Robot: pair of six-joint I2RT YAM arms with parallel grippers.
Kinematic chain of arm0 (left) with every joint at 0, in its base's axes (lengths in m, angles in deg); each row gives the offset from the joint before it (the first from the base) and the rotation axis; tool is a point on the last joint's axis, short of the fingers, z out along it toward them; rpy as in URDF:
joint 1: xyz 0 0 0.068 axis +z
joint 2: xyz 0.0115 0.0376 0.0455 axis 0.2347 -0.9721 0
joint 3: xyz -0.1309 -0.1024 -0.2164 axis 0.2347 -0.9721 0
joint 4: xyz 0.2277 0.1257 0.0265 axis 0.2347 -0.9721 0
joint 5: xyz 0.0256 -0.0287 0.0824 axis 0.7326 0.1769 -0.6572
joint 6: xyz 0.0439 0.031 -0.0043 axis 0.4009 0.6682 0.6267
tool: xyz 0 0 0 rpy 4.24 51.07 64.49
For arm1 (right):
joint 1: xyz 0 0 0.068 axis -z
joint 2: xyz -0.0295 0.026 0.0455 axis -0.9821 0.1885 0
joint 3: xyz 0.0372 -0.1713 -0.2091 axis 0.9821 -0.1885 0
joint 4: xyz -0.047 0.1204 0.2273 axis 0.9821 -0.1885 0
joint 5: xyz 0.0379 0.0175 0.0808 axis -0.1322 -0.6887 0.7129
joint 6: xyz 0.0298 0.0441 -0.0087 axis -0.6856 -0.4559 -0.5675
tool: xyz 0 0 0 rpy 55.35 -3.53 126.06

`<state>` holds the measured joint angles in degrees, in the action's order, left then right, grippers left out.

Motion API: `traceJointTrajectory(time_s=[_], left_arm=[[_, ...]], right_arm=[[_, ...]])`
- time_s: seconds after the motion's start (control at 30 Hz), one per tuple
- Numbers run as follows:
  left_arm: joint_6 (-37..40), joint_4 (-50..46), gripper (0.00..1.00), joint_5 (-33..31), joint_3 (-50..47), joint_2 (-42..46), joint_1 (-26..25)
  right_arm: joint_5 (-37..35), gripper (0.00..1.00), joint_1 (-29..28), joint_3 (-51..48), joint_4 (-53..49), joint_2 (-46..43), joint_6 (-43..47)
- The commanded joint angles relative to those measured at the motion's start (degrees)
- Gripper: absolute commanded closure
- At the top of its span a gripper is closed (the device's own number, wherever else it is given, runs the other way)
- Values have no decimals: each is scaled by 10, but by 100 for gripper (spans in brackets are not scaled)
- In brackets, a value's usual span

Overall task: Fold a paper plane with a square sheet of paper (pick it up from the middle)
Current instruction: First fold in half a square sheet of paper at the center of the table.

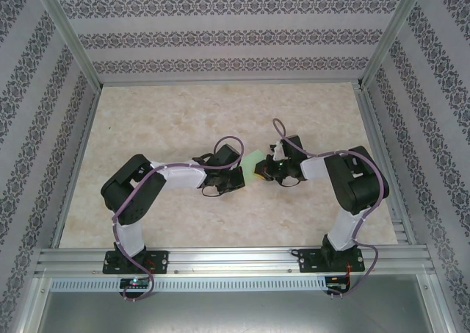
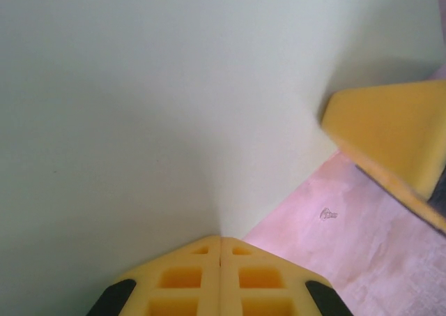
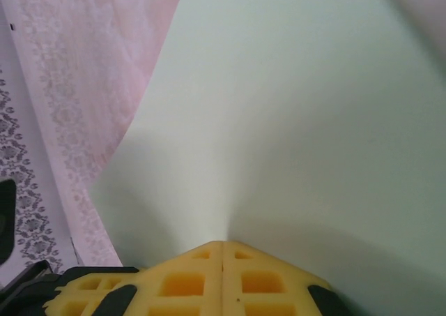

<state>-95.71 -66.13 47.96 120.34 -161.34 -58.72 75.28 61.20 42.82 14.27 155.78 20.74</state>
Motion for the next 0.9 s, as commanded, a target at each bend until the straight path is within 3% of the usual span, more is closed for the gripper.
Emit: traceJointTrajectory(time_s=[0.0,0.5,0.73,0.87], left_arm=[[-9,-95,100,-17,-16,-18,-6],[-2,-102,100,-13,-9,-21,-6],[13,-95,100,-7,6,-23,-6],[32,-86,100,1,25,-22,-6]], right_arm=[[-107,100,53,14,1,23,33],[-122,100,107,34,-31,12,83],[-77,100,104,8,24,-41,74],[-69,100,69,-25,40,-89,54]])
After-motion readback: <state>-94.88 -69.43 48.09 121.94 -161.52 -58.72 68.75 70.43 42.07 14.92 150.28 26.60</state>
